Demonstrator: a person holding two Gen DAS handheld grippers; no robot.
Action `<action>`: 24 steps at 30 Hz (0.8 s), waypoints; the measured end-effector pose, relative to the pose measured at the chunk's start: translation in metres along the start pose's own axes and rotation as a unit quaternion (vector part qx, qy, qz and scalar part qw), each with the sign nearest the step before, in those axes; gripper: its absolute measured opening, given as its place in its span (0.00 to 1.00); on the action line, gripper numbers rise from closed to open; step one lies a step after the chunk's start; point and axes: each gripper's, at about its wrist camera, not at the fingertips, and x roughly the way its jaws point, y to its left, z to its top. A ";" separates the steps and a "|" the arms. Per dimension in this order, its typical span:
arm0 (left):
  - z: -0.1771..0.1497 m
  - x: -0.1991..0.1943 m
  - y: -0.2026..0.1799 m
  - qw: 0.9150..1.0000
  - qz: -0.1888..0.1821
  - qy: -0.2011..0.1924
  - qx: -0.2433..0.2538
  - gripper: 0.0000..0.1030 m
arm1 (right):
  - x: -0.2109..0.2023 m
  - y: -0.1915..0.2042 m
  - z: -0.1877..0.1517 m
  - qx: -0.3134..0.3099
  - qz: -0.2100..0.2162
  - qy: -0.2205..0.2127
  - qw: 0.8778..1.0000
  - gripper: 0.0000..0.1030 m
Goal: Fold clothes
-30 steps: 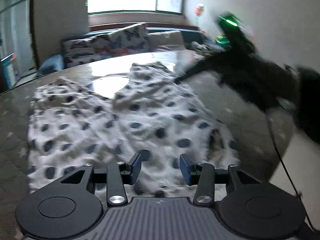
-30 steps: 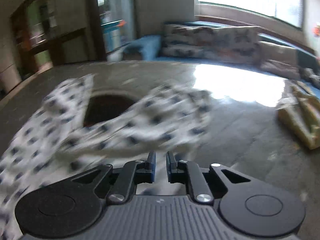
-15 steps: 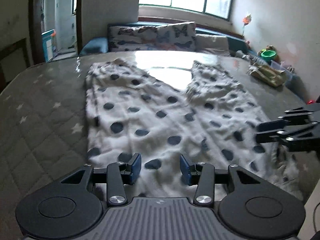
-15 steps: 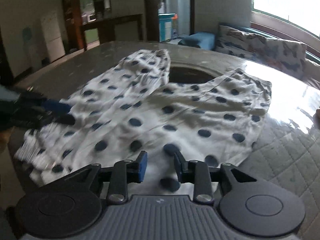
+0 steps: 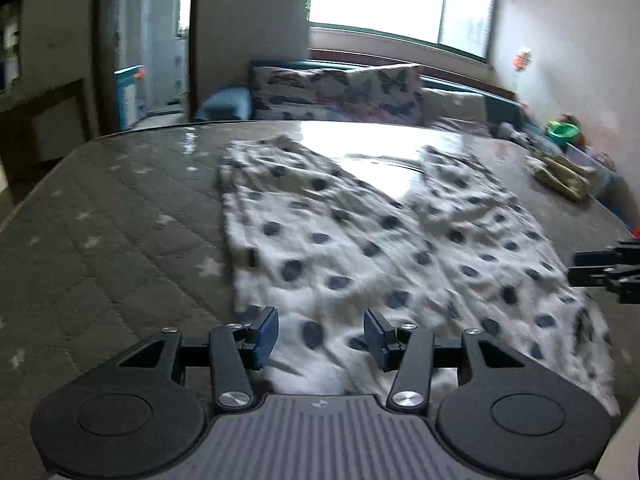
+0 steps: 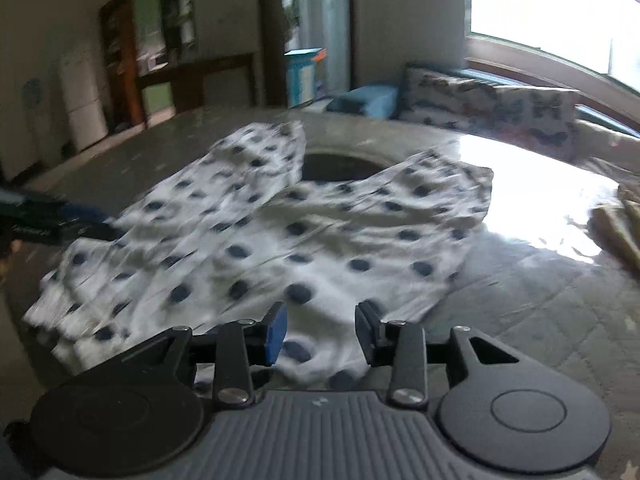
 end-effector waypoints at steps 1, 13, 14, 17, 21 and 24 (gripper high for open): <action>0.001 0.000 0.004 1.000 0.008 -0.002 -0.006 0.50 | 0.000 -0.007 0.000 0.013 -0.012 -0.005 1.000 0.39; 0.003 0.022 0.055 0.989 0.135 -0.006 -0.055 0.60 | 0.015 -0.083 -0.023 0.138 -0.167 -0.023 0.976 0.50; 0.003 0.025 0.058 0.988 0.141 -0.006 -0.058 0.61 | 0.016 -0.088 -0.026 0.146 -0.176 -0.022 0.973 0.50; 0.002 0.031 0.065 0.986 0.150 -0.008 -0.069 0.63 | 0.015 -0.097 -0.028 0.155 -0.191 -0.026 0.969 0.54; 0.000 0.039 0.075 0.984 0.159 -0.013 -0.080 0.66 | 0.017 -0.102 -0.027 0.160 -0.211 -0.022 0.964 0.59; 0.000 0.044 0.080 0.984 0.160 -0.020 -0.080 0.70 | 0.019 -0.104 -0.026 0.159 -0.222 -0.018 0.962 0.66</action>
